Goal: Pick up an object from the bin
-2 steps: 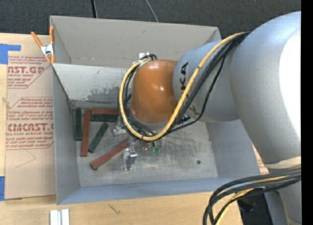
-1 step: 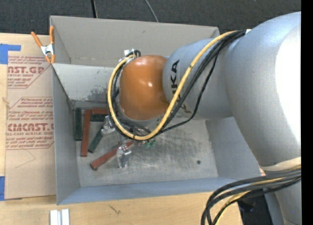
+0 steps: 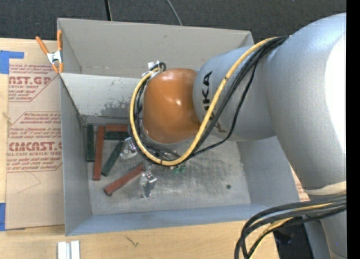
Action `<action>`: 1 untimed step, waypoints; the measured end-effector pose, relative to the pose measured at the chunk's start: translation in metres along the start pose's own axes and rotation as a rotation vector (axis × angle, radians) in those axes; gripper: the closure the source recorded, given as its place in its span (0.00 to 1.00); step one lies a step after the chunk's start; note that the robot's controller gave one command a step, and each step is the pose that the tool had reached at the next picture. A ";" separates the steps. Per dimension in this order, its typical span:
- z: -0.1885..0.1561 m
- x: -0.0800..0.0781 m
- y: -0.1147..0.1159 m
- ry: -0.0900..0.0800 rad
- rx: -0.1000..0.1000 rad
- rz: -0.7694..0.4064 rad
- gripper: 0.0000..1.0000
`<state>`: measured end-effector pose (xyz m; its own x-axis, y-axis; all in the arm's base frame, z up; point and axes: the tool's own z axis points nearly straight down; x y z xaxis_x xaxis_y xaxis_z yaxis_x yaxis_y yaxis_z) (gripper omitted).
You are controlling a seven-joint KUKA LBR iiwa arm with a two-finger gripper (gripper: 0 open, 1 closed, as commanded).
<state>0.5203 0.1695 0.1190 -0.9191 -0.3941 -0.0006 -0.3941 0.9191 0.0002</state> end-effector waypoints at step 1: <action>0.042 0.001 0.000 -0.003 0.000 -0.148 0.00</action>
Offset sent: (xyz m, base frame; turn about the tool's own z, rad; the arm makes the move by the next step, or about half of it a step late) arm -0.0051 0.0012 -0.0490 -0.1898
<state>0.5191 0.1691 0.0773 -0.8507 -0.5257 -0.0034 -0.5257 0.8507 -0.0006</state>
